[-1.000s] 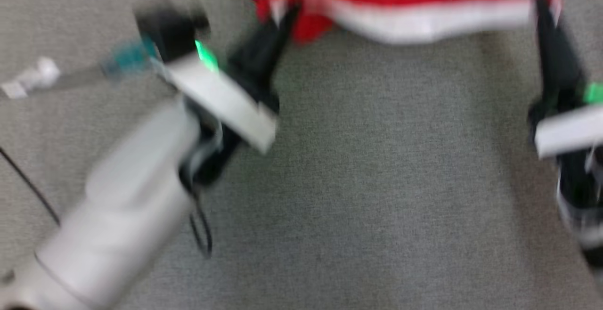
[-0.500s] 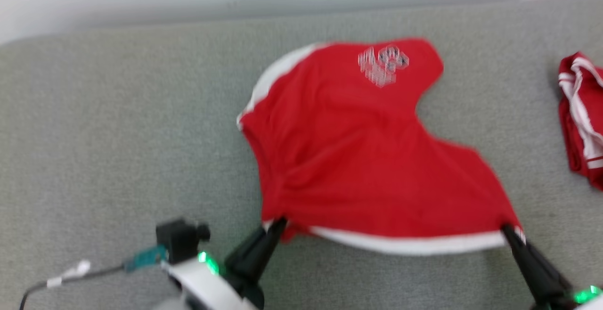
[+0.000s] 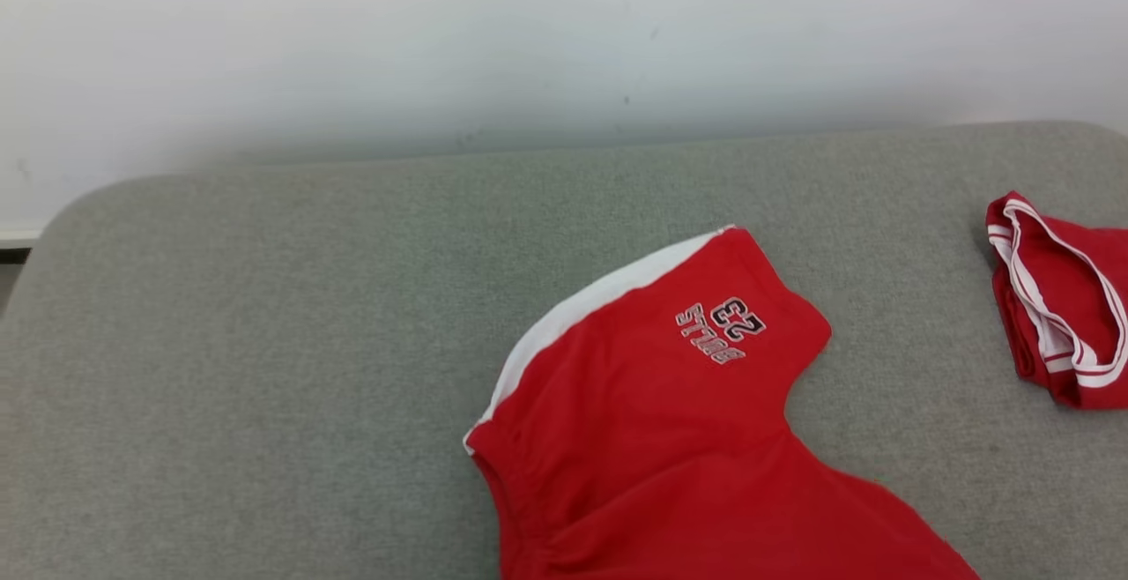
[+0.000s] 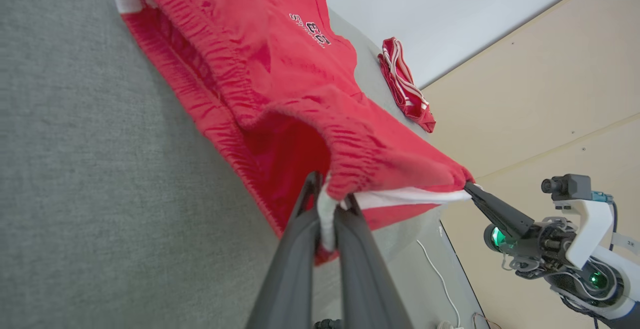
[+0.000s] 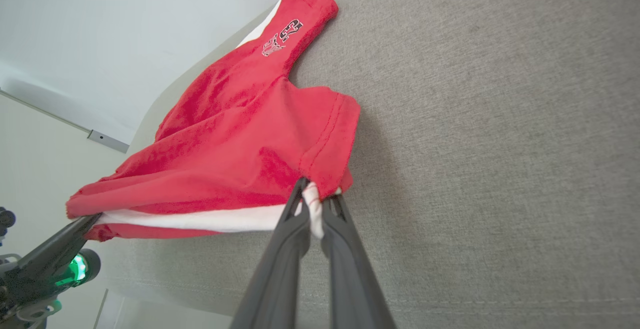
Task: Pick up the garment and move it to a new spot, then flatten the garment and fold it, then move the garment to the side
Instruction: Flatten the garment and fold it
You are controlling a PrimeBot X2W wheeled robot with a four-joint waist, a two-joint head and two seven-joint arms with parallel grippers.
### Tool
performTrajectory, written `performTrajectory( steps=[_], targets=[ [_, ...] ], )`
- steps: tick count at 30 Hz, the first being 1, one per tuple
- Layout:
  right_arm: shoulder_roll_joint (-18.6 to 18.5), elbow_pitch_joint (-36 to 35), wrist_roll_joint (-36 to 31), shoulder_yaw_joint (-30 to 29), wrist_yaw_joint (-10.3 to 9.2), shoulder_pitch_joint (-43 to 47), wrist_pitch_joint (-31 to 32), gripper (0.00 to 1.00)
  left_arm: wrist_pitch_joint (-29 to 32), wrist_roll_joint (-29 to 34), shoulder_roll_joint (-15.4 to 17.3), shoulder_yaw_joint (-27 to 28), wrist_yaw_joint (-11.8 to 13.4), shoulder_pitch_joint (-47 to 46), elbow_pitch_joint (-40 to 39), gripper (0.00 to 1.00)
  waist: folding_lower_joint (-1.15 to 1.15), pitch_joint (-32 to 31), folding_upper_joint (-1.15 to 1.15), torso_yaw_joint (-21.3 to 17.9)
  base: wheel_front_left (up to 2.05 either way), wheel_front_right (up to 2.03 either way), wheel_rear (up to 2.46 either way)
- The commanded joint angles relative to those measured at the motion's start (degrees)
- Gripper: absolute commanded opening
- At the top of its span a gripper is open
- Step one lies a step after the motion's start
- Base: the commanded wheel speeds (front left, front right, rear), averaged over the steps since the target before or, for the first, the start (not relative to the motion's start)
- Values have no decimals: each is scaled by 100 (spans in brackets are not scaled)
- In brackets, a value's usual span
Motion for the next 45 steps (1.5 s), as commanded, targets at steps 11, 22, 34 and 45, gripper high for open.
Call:
performTrajectory(
  steps=[11,22,34,45],
  targets=[
    [-202,-400,146,-775,0,-555,861,0,363,-828,-248,284,-69,-238,-399,0,2,158,0,435,0,0,0],
    [94,620,37,-985,0,-3138,2533,0,1173,-1452,-916,569,44,-1698,-180,0,2,1129,0,1101,0,0,0],
    [767,1960,-880,-895,0,-5120,3506,0,979,-1284,-1510,768,183,-2526,682,0,2,1710,0,1588,0,0,0],
    [979,2259,-1342,-900,0,-5605,3638,54,751,-1144,-1891,763,133,-2885,1390,0,2,1825,0,1716,0,0,0]
  ],
)
